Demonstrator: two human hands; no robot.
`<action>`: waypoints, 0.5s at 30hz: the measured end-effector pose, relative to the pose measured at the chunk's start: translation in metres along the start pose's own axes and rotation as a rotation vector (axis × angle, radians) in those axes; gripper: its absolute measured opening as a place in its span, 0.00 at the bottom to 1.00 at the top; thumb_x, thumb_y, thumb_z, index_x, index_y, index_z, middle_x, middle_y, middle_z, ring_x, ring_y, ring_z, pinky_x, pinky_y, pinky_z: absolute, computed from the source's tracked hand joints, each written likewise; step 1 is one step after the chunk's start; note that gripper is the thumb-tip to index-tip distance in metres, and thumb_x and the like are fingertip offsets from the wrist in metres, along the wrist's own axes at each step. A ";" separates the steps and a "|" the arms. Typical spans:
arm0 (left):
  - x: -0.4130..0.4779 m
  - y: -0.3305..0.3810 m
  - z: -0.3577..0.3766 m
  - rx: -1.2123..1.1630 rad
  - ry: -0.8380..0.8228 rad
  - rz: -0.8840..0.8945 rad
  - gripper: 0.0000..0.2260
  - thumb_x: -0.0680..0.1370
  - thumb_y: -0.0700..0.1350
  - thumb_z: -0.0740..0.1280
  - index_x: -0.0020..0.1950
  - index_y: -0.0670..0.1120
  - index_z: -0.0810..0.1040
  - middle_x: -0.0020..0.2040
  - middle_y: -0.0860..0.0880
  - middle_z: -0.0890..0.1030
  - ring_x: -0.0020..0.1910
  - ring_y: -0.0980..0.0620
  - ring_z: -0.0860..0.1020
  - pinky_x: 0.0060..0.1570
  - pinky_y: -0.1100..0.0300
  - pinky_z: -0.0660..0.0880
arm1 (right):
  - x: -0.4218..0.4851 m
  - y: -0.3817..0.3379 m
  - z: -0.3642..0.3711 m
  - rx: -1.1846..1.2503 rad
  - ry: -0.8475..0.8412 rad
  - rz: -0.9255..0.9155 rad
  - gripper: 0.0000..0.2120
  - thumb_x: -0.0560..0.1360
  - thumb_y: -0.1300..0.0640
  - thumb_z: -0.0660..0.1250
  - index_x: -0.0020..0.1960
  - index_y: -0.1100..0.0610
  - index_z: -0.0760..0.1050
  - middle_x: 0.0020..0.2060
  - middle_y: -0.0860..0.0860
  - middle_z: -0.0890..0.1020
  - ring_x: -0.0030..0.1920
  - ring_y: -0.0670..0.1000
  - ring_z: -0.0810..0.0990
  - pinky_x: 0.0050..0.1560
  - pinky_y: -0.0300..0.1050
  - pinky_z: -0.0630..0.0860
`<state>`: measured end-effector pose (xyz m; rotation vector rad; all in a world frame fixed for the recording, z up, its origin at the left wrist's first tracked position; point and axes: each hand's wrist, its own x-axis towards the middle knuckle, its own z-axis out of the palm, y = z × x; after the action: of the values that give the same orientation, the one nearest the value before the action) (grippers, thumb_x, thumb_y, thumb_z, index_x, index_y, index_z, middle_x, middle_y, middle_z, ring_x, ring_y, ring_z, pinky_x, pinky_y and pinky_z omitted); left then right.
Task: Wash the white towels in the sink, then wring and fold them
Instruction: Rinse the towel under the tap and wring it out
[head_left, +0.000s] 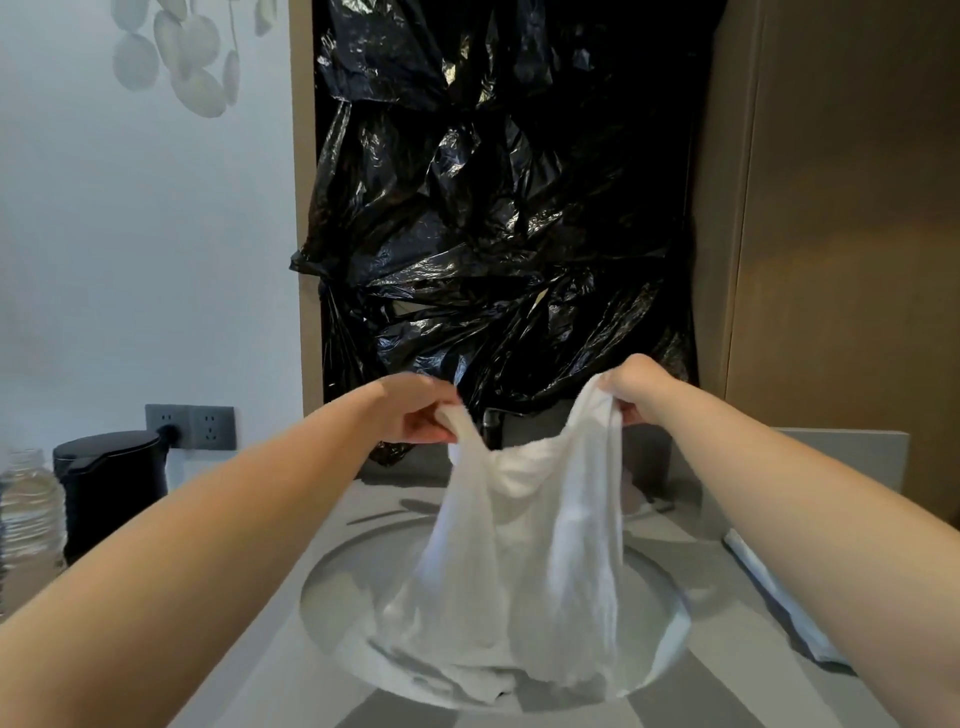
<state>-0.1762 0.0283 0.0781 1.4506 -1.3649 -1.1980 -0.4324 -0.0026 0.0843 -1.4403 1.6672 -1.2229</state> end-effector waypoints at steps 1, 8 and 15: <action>-0.001 0.006 0.011 -0.072 -0.038 0.030 0.05 0.79 0.38 0.66 0.46 0.38 0.76 0.36 0.43 0.80 0.26 0.52 0.81 0.25 0.63 0.78 | -0.007 -0.008 0.007 0.016 -0.048 -0.037 0.05 0.78 0.69 0.58 0.51 0.68 0.72 0.38 0.59 0.77 0.35 0.55 0.77 0.30 0.46 0.76; 0.000 0.025 0.053 -0.067 -0.040 0.227 0.04 0.77 0.40 0.70 0.48 0.39 0.80 0.35 0.47 0.77 0.33 0.54 0.74 0.35 0.63 0.74 | -0.049 -0.006 0.021 0.095 -0.655 -0.334 0.19 0.74 0.61 0.71 0.64 0.61 0.74 0.56 0.56 0.83 0.57 0.53 0.82 0.56 0.46 0.78; 0.002 0.029 0.041 0.206 0.165 0.591 0.04 0.78 0.44 0.69 0.51 0.49 0.83 0.43 0.57 0.80 0.43 0.59 0.77 0.42 0.71 0.75 | -0.030 0.022 0.036 0.324 -0.316 -0.322 0.16 0.70 0.76 0.66 0.55 0.64 0.77 0.50 0.60 0.83 0.49 0.58 0.83 0.52 0.54 0.80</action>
<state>-0.2235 0.0256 0.0965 1.1248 -1.6759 -0.5612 -0.4028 0.0171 0.0470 -1.6311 1.0026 -1.2840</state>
